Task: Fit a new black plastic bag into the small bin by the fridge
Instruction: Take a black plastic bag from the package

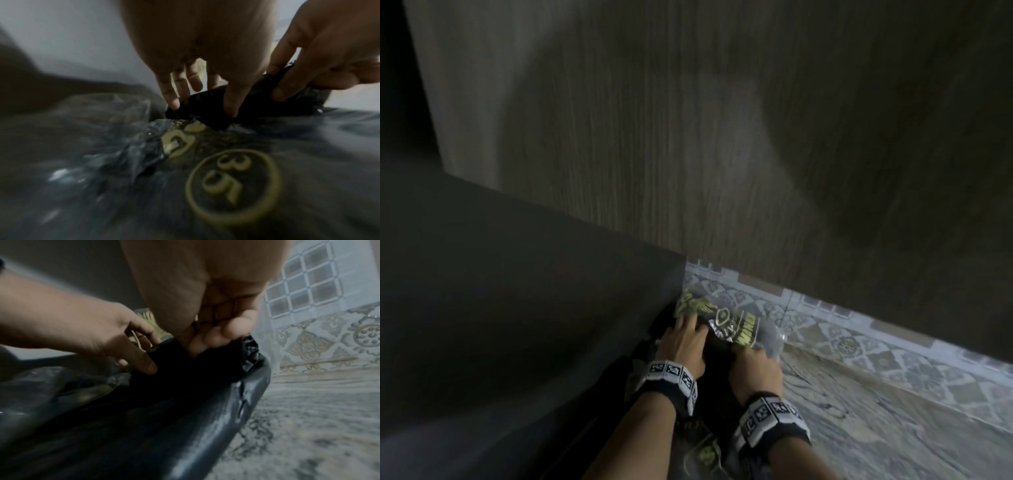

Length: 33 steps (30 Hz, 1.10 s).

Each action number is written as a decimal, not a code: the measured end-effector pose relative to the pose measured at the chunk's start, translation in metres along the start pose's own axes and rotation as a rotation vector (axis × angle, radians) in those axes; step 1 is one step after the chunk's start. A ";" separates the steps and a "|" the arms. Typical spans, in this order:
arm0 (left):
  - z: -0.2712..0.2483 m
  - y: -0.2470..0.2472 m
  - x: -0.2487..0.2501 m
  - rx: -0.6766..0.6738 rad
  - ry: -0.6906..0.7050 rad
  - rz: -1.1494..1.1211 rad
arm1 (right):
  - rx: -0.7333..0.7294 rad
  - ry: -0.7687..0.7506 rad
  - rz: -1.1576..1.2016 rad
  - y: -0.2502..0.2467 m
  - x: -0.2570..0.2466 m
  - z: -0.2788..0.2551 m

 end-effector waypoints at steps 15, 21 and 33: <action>-0.141 -0.157 0.018 0.171 -0.044 -0.218 | 0.297 -0.040 0.632 -0.130 0.029 -0.159; -0.263 -0.264 -0.004 0.048 -0.160 -0.571 | 0.013 0.000 0.866 -0.202 0.001 -0.257; -0.436 -0.393 -0.052 0.055 -0.566 -0.959 | -0.466 -0.280 1.368 -0.310 -0.115 -0.416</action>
Point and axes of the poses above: each hand's wrist, its own z-axis towards the middle knuckle, its own y-axis out of the palm, x = y × z, the point moved 3 cm from there along z, towards the middle knuckle, and after that the axes turned 5 degrees about x, right-handed, at the moved point
